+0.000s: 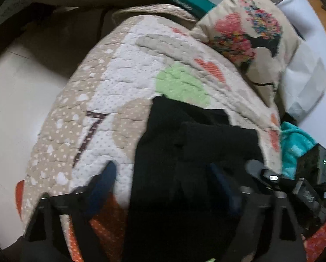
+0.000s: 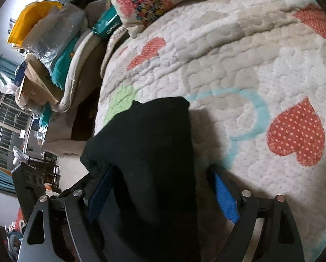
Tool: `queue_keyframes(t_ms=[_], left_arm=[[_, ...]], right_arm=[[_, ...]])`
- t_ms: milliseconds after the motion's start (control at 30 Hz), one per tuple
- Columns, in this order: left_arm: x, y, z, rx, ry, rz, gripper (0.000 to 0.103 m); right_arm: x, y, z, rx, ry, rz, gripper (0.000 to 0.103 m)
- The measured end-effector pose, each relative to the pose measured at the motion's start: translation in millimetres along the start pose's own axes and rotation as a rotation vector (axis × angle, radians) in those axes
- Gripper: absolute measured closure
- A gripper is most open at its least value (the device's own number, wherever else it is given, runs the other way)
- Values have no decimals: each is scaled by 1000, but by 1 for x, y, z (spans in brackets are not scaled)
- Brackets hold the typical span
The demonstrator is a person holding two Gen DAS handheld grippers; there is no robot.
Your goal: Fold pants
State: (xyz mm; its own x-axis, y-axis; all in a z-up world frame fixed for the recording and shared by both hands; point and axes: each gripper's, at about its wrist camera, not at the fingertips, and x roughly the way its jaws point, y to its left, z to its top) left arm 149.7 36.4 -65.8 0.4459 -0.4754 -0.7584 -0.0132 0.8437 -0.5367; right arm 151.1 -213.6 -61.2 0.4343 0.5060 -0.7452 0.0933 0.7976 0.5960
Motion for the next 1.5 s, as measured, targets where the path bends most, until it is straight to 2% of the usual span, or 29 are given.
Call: queue_keyframes(t_ms=[33,67,100,167,200,300,467,667,700,733,767,800,833,900,933,1033,1167,1300,1500], left_arm=[[-1,-2,1,-5,15,-37,60],[-3,-4,1,-6,17,-42,60],[-5,-8,2,7,12,-35,63],[-5,-14,6,0,12,-43,63],[-6,-18,9,-3,9,-57,64],[-10,-37,28,12,-21,-100,64],[-3,-71,58,69,-80,-92,64],[38,-72,79,101,-64,23,64],[43,-68,82,95,-66,40,63],[48,-65,86,90,-67,54,57],[52,-61,88,86,-65,66,53],[55,-58,88,79,-62,74,43],[57,-54,89,62,-59,81,38],[60,-47,88,37,-47,81,37],[59,-45,88,33,-42,81,37],[47,-42,86,13,-38,83,37],[16,-38,74,-3,-81,80,37],[-15,-44,49,69,-151,168,37],[-63,-61,-10,183,-249,240,37]], right_arm=[[0,2,0,-6,10,21,35],[-1,5,0,-14,13,22,40],[-4,10,-1,-33,4,13,48],[-9,20,-1,-75,1,0,58],[-13,26,1,-95,-3,-10,60],[-28,39,15,-142,-49,-36,61],[-42,39,57,-137,-104,-64,61],[-24,33,85,-147,-90,-137,61],[-17,31,87,-152,-85,-155,61],[-11,28,88,-157,-83,-174,61],[-8,26,89,-159,-83,-187,60],[-2,23,90,-158,-82,-201,55],[2,18,90,-143,-82,-216,51],[3,5,91,-85,-85,-228,30],[2,1,91,-58,-85,-222,28],[-22,-2,87,-23,-117,-199,28],[-66,13,71,-87,-169,-207,24],[-107,22,31,-123,-194,-212,21],[-129,25,-34,-94,-198,-171,21]])
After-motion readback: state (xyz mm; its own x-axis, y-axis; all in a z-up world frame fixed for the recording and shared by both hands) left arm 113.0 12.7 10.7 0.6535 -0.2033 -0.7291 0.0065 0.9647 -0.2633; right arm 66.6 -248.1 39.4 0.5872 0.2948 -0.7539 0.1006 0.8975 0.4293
